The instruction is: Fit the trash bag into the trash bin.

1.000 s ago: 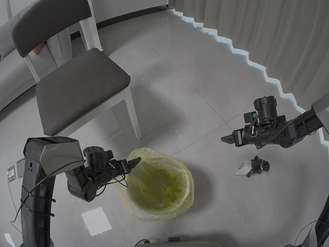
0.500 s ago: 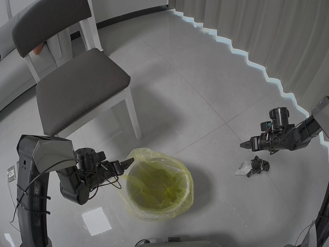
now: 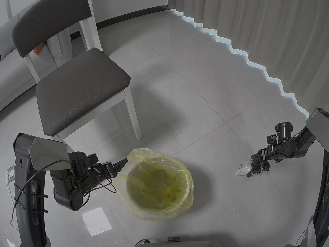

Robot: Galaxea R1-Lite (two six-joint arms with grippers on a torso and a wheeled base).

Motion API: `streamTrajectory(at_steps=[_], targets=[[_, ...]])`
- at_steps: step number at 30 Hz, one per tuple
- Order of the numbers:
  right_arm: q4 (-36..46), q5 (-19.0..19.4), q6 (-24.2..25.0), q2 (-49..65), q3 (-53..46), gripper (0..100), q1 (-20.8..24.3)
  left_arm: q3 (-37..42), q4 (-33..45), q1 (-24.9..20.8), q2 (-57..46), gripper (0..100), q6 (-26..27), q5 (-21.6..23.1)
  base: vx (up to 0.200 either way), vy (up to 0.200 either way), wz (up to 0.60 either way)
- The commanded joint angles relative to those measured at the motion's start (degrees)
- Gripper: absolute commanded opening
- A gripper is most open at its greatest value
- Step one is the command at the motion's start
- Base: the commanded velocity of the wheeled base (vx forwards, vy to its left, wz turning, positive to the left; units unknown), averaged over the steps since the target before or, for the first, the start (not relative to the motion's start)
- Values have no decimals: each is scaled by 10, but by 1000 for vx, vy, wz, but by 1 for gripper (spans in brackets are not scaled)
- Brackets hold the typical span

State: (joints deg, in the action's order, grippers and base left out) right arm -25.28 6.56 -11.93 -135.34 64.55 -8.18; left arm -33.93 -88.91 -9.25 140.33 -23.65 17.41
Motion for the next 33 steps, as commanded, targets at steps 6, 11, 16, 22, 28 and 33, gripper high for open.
streamTrajectory(at_steps=[6,11,16,22,28,33], targets=[[9,-9,-34,-112,73,100,-41,26,-11,-2,-15,100,-1,-1,0,0,0],[88,-10,-44,-127,144,100,-43,26,-11,-4,-22,100,-1,-1,0,0,0],[165,-24,-66,-149,225,100,-45,30,-11,-10,-22,100,-1,-4,0,0,0],[229,-24,-71,-164,284,100,-45,29,-11,-14,-17,100,-1,-5,0,0,0],[288,-24,-71,-195,368,100,-39,29,-11,-15,-18,100,-2,-6,0,0,0],[300,-30,-75,-222,401,100,-35,33,-11,-16,-18,100,-2,-6,0,0,0]])
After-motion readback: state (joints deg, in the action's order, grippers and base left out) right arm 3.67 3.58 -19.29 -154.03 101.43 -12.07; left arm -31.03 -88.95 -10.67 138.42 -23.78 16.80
